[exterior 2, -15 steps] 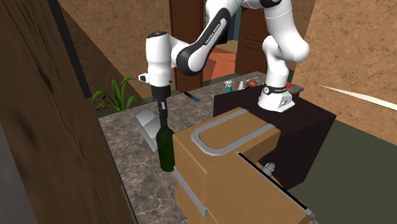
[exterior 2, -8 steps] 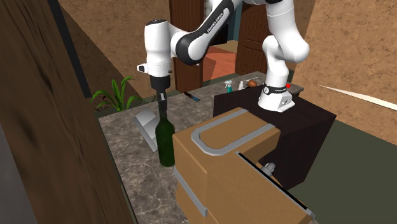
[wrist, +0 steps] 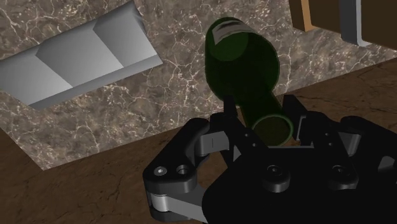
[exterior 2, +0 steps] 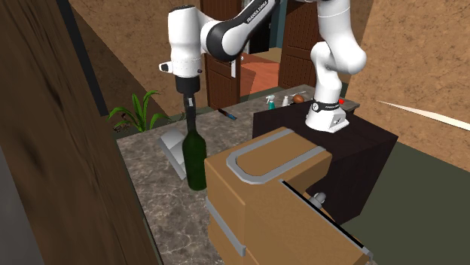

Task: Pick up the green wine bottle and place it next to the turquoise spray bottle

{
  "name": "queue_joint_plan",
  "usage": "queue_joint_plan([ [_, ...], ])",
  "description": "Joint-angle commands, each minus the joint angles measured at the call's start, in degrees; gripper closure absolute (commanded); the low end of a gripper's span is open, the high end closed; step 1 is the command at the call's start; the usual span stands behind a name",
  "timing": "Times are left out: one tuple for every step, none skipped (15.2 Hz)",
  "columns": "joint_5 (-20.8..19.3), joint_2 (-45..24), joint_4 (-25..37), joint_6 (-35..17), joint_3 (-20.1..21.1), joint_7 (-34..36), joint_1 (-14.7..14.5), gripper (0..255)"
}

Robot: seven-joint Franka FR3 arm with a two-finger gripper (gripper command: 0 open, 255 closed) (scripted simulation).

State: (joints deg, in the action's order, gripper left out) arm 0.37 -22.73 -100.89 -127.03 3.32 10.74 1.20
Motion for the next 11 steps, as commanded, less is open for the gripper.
queue_joint_plan([
  [0.06,0.81,0.36,1.16,0.0,-0.12,0.1,255],
  [0.07,1.14,0.67,1.81,0.0,-0.12,0.11,255],
  [0.09,1.45,1.03,2.47,0.01,-0.11,0.11,255],
  [0.1,1.76,1.37,3.12,0.02,-0.11,0.12,255],
  [0.11,2.06,1.73,3.78,0.02,-0.1,0.12,255],
  [0.12,2.35,2.1,4.44,0.03,-0.1,0.13,255],
  [0.14,2.63,2.49,5.11,0.03,-0.09,0.13,255],
  [0.15,2.9,2.89,5.78,0.04,-0.08,0.14,255],
  [0.16,3.16,3.3,6.45,0.05,-0.08,0.14,255],
  [0.17,3.41,3.73,7.13,0.05,-0.07,0.15,255],
  [0.18,3.65,4.17,7.81,0.06,-0.06,0.15,255],
])
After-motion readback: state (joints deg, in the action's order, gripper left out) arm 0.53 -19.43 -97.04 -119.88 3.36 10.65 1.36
